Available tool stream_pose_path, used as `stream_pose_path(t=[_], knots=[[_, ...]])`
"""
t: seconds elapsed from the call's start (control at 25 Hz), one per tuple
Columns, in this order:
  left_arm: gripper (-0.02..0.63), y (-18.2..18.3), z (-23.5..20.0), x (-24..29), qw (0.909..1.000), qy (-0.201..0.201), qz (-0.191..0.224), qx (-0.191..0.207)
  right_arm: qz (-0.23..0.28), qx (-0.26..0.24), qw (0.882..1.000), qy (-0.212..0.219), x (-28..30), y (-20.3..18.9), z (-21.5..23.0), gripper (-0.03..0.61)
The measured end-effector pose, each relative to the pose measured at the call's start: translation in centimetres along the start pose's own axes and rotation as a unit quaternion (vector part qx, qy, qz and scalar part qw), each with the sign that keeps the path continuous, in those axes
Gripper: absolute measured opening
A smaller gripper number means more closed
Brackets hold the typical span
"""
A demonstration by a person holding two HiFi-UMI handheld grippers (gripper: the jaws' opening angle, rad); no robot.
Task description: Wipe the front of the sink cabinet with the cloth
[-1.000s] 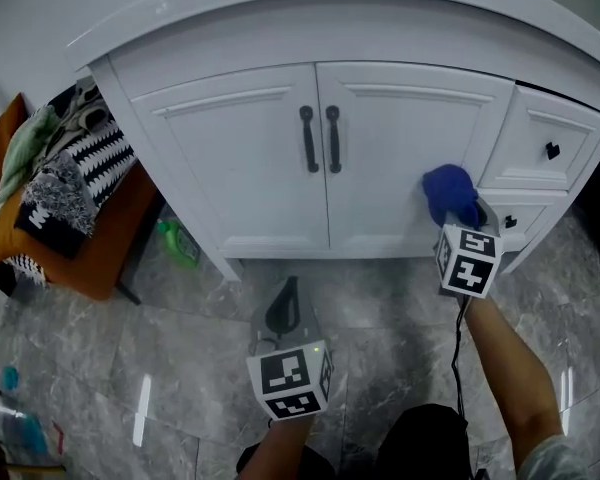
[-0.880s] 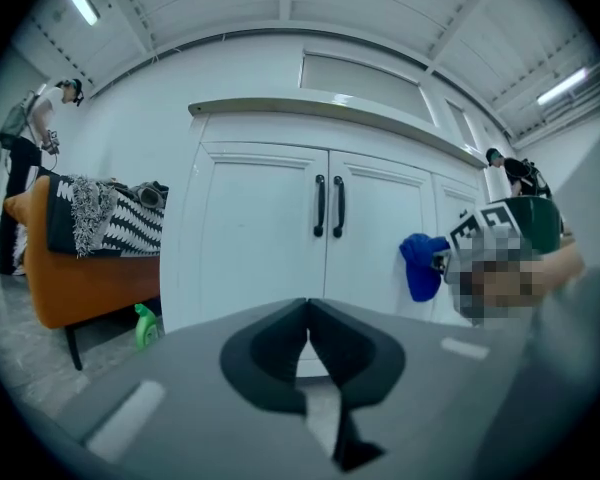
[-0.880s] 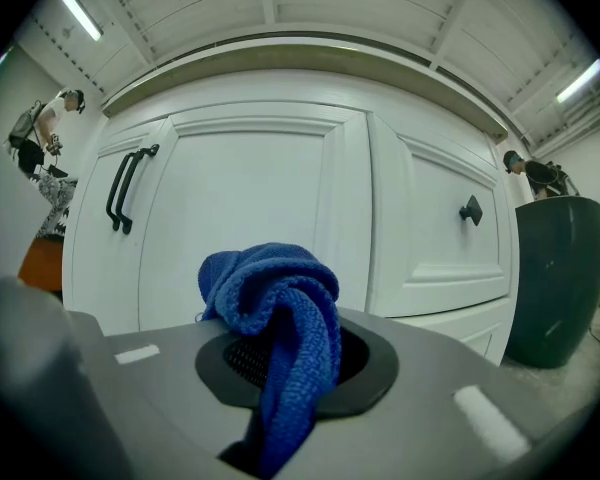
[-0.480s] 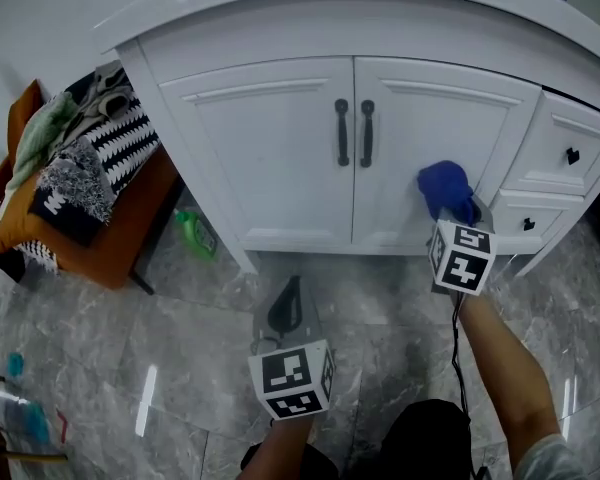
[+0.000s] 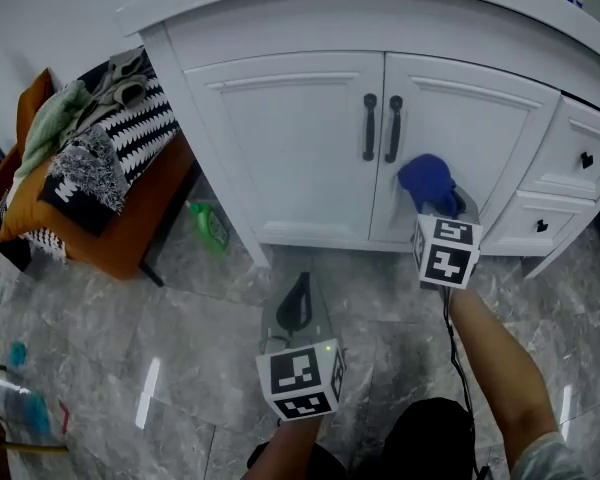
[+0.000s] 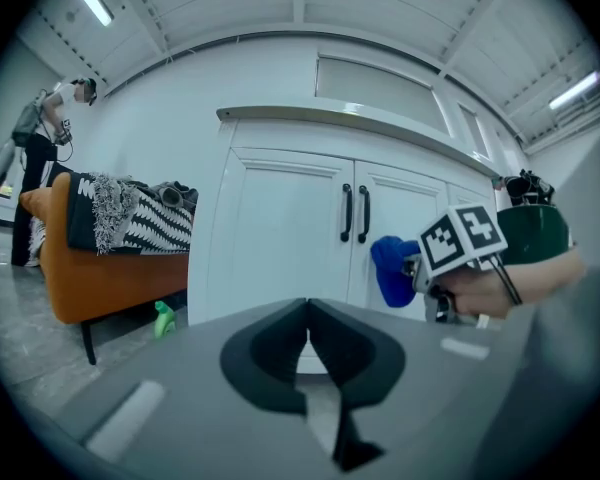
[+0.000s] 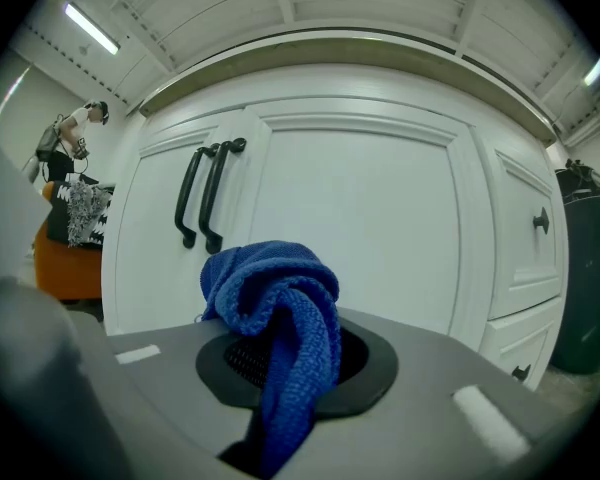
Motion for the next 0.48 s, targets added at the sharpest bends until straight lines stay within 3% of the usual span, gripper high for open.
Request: stream_pose_path(t=[0.16, 0.48], knots=[[0.011, 0.1, -0.2, -0.4, 1.0, -0.003, 0.004, -0.001, 0.0, -0.011, 1.0, 0.017, -0.3, 0.4, -2.5, 0.061], [0.011, 0.2, -2.0, -1.3, 0.9998, 0.008, 0.008, -0.014, -0.01, 0.015, 1.0, 0.006, -0.9, 0.2, -4.0, 0.058]])
Point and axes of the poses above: the fingertips, and each gripper's own axes: x forward along the fingers, z to its right, y out of its top, the point moved 9 cm from there along -x, backward along the fingers, and after that the axes turned 13 degrees about -y, right-handed, at the moved point
